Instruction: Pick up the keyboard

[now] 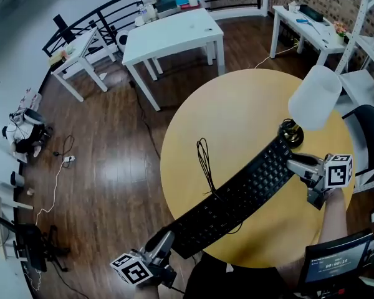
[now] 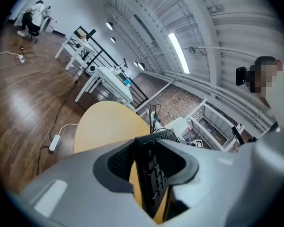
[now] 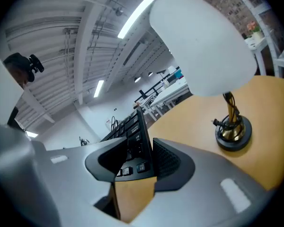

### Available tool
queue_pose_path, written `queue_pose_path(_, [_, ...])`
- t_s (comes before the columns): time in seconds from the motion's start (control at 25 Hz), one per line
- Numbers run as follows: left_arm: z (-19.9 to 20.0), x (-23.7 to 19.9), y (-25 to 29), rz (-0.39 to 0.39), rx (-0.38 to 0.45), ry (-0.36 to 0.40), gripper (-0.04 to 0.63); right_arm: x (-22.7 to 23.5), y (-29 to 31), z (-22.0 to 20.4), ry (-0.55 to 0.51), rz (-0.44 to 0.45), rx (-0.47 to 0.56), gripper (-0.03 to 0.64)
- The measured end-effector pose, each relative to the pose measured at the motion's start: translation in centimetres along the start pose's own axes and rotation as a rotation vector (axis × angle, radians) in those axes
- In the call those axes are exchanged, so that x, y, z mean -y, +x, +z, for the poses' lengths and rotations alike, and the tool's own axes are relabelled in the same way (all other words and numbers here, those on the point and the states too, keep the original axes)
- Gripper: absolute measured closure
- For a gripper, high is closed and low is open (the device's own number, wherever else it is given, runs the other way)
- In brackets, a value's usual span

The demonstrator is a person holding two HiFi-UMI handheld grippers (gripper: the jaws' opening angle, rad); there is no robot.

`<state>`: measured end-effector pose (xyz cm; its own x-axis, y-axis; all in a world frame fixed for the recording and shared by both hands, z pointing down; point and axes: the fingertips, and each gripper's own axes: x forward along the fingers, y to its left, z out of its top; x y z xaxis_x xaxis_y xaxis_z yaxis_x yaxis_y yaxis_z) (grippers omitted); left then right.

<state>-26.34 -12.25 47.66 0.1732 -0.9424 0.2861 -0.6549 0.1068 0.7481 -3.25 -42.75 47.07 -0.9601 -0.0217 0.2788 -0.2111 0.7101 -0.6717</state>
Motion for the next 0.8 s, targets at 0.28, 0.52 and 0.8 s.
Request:
queue_pose_path(0.28, [5.8,4.5,-2.1,-0.115,-0.013,0.095,0.454,-7.2,-4.0,3.3,-0.089,-0.059,0.159,0.451])
queue_pose_path(0.52, [7.3,6.7,-3.2,-0.153,-0.055,0.186,0.453,-10.6,-7.4,3.3,-0.123,-0.111,0.252,0.453])
queue_pose_path(0.8, [8.7,8.2,-3.7,-0.249,-0.043,0.222,0.453,-12.9,-8.8,3.3,-0.154,-0.132,0.306,0.457])
